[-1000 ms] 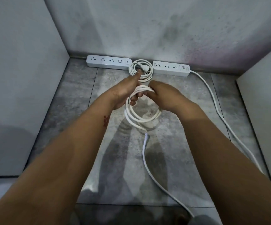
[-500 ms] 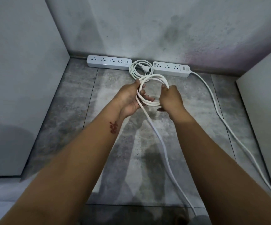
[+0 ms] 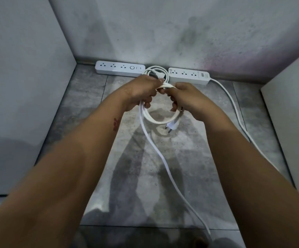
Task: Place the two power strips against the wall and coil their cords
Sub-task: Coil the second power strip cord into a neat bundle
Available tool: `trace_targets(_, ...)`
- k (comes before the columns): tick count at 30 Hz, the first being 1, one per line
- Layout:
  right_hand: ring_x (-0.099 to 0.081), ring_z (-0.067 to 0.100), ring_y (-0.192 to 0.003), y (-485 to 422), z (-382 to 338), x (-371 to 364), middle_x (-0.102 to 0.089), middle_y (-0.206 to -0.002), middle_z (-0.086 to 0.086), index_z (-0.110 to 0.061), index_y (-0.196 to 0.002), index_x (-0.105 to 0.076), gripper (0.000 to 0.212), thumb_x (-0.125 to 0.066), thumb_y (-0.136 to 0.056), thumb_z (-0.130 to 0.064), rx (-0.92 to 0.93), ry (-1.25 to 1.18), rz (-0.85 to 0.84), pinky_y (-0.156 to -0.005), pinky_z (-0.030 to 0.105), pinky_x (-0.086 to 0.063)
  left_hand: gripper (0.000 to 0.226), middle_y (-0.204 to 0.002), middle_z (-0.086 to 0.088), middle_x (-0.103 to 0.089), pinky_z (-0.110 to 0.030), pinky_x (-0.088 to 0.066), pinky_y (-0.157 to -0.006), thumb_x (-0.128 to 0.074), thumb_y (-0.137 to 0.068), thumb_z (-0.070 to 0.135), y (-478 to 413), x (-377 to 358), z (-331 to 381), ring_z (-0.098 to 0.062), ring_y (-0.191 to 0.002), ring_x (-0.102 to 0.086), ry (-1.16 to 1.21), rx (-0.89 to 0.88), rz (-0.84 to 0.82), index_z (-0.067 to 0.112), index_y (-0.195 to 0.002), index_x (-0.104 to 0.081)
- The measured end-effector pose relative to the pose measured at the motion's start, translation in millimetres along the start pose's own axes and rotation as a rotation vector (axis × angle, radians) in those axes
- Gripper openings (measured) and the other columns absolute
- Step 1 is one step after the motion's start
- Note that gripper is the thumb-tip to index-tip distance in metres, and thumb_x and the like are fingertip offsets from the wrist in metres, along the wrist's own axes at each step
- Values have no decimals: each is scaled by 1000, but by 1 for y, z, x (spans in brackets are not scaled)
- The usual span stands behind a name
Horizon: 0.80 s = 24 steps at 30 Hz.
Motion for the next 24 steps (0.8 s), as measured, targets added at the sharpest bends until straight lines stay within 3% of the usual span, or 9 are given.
trace_targets(2, -40, 16, -51, -1, 2, 0, -40, -66, 0, -19, -76, -55, 22, -51, -97, -19, -70, -92, 3, -62, 34, -50, 34, -58, 0, -39, -26, -44, -50, -44, -102, 35, 0, 0, -8, -12, -42, -38, 127, 14, 2, 7, -94, -61)
trace_targets(4, -36, 15, -50, -3, 6, 1, -37, -66, 1, -18, -76, -52, 22, -48, -97, -16, -131, -160, 76, -59, 33, -49, 41, -58, -1, -47, -33, -54, -58, -42, -102, 41, 0, -2, -19, -18, -45, -51, 228, 74, -13, 5, -95, -60)
trace_targets(7, -38, 15, -45, -2, 12, 2, -37, -63, 2, -15, -79, -51, 19, -48, -97, -18, -218, -265, 98, -57, 31, -50, 39, -53, 1, -41, -31, -52, -57, -37, -103, 40, 3, -8, -29, -16, -44, -45, 409, 134, -13, 9, -85, -54)
trace_targets(11, -55, 18, -51, 0, 15, 3, -50, -65, 0, -12, -86, -62, 35, -57, -92, -46, -264, -154, -12, -70, 39, -56, 35, -58, 2, -29, -26, -35, -50, -38, -104, 36, 2, -11, -24, -13, -45, -27, 263, 90, -35, 14, -80, -47)
trace_targets(13, -47, 16, -50, -2, 13, 3, -46, -66, 0, -13, -81, -61, 44, -54, -93, -54, -218, -135, -11, -66, 37, -52, 34, -59, 1, -31, -25, -36, -49, -38, -104, 36, 1, -11, -21, -12, -45, -28, 196, 74, -54, 12, -83, -49)
trace_targets(17, -36, 16, -51, -5, 7, 4, -38, -65, 1, -15, -74, -52, 42, -48, -98, -49, -153, -170, 133, -55, 28, -43, 43, -64, -2, -49, -35, -57, -63, -35, -104, 41, 0, -13, -25, -17, -53, -50, 283, 119, 29, 9, -87, -57)
trace_targets(19, -35, 15, -50, -8, 9, 8, -39, -64, 1, -15, -73, -51, 41, -47, -99, -47, -175, -249, 224, -51, 26, -41, 47, -69, -5, -56, -40, -60, -71, -34, -103, 45, 3, -15, -35, -20, -61, -59, 309, 169, 49, 8, -86, -58)
trace_targets(24, -28, 12, -42, -12, 18, 17, -30, -58, -2, -18, -71, -45, 42, -43, -100, -48, -271, -545, 361, -55, 24, -41, 54, -76, -8, -62, -37, -58, -66, -28, -102, 52, 14, -30, -57, -25, -69, -65, 399, 249, -47, 8, -91, -57)
Point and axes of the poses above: each hand's wrist, its own y-axis away from the middle knuckle, its own x-axis out of the back of the hand, z = x × y, the point moved 2 cm from there along -y, towards the middle knuckle
